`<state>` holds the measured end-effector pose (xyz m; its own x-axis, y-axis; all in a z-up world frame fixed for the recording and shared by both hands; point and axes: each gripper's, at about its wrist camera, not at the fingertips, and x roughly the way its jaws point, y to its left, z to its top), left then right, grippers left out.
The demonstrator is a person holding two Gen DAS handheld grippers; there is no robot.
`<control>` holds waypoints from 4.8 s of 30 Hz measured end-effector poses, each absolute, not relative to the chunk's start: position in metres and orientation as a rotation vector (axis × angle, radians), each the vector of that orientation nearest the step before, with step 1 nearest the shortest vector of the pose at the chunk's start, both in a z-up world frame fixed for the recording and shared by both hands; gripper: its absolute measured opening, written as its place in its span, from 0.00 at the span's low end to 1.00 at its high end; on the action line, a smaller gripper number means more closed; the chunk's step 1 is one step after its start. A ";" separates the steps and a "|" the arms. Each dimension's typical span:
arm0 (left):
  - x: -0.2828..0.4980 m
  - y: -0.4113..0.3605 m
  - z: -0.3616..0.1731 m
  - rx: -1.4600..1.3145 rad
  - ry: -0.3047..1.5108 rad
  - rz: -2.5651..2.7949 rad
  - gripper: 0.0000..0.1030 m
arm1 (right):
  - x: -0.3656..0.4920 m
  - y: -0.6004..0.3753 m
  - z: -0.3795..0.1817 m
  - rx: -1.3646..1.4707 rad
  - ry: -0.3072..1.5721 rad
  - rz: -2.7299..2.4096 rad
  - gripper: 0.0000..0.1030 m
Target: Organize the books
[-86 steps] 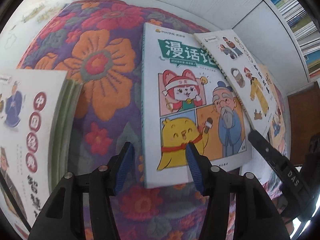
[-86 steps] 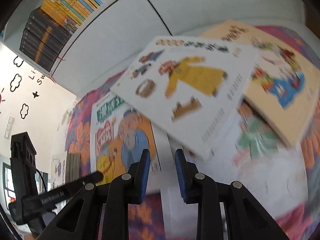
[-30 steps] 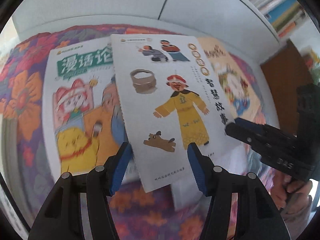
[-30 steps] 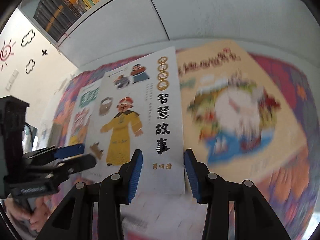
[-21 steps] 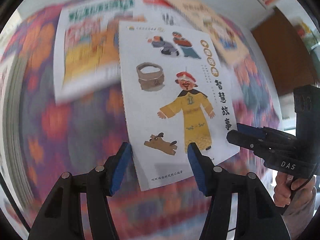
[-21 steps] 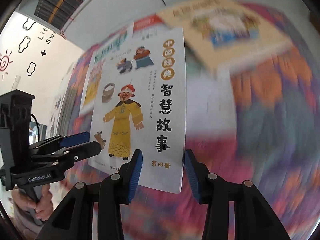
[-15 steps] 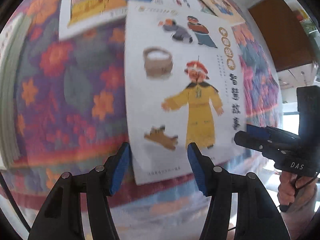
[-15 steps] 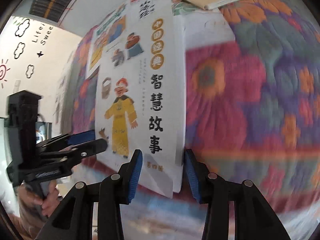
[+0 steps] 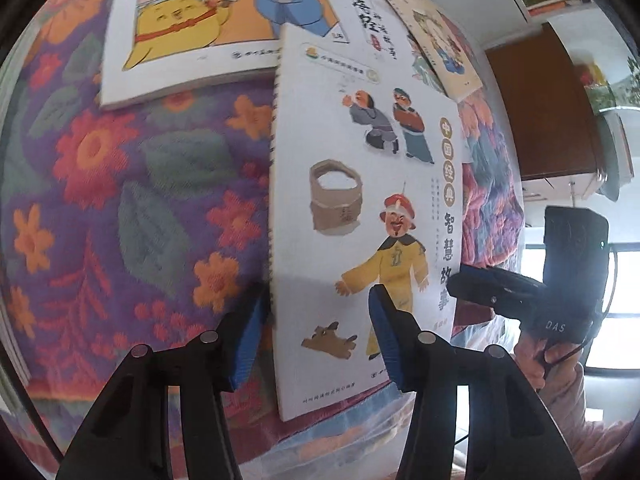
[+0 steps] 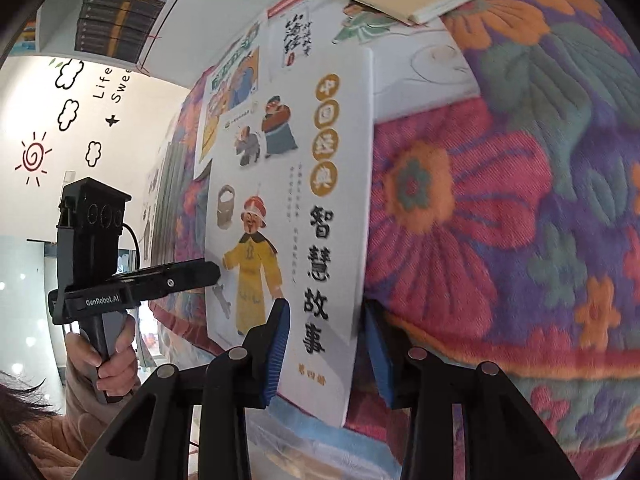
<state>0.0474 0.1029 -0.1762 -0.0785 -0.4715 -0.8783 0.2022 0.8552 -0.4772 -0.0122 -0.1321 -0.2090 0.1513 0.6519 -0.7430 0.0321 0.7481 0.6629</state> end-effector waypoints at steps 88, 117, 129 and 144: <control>0.072 0.266 -0.080 -0.290 1.322 -0.315 0.29 | 0.036 0.029 -0.094 0.518 1.129 0.620 0.07; 0.089 0.387 -0.081 -0.329 1.274 -0.203 0.31 | 0.072 0.154 -0.102 0.458 1.170 0.705 0.09; 0.097 0.411 -0.102 -0.367 1.267 -0.156 0.31 | 0.085 0.179 -0.118 0.455 1.182 0.708 0.09; 0.098 0.415 -0.120 -0.387 1.310 -0.156 0.33 | 0.092 0.178 -0.149 0.541 1.251 0.638 0.09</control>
<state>0.0978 0.4150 -0.1196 0.2585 -0.3275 -0.9088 -0.1045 0.9258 -0.3634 0.0921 0.1779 -0.1488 0.1863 0.7021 -0.6872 -0.1438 0.7114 0.6879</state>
